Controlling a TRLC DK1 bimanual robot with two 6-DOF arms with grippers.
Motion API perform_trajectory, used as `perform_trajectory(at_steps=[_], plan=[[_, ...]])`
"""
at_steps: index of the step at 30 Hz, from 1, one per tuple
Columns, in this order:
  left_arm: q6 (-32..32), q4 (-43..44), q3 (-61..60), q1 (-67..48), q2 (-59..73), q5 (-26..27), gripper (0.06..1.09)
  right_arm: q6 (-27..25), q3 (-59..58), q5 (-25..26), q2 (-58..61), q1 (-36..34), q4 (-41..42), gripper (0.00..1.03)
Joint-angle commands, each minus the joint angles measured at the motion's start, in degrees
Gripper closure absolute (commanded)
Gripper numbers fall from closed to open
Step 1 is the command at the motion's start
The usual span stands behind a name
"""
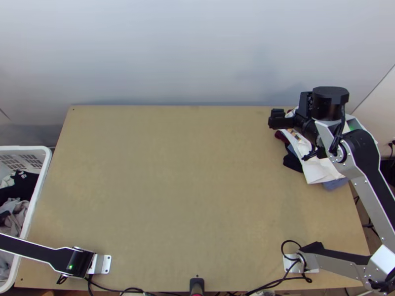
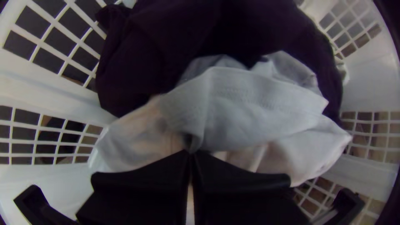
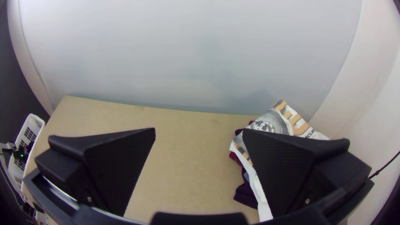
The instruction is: Fold the t-shirt
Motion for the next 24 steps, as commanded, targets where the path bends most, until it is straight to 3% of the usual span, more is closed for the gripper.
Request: perform_trajectory(at_steps=[1, 5, 15, 24], plan=[[-4.38, -11.50, -2.01, 0.21, -10.77, 8.20, 1.05, -0.26, -0.81, 0.08, -0.44, -1.06, -0.22, 0.05], [-5.52, -18.79, -2.36, -0.06, -21.40, 17.60, 1.05, 0.18, -3.36, -0.01, -1.15, -2.30, -0.31, 0.05], [-7.28, -39.54, -3.76, -8.93, -45.39, 35.53, 1.05, -0.17, -12.94, -0.01, -5.10, -7.83, -0.39, 0.05], [-12.29, -39.62, -20.37, -37.94, -69.83, 38.87, 1.04, -0.26, -23.58, -0.01, -13.36, -12.67, -1.62, 0.05]])
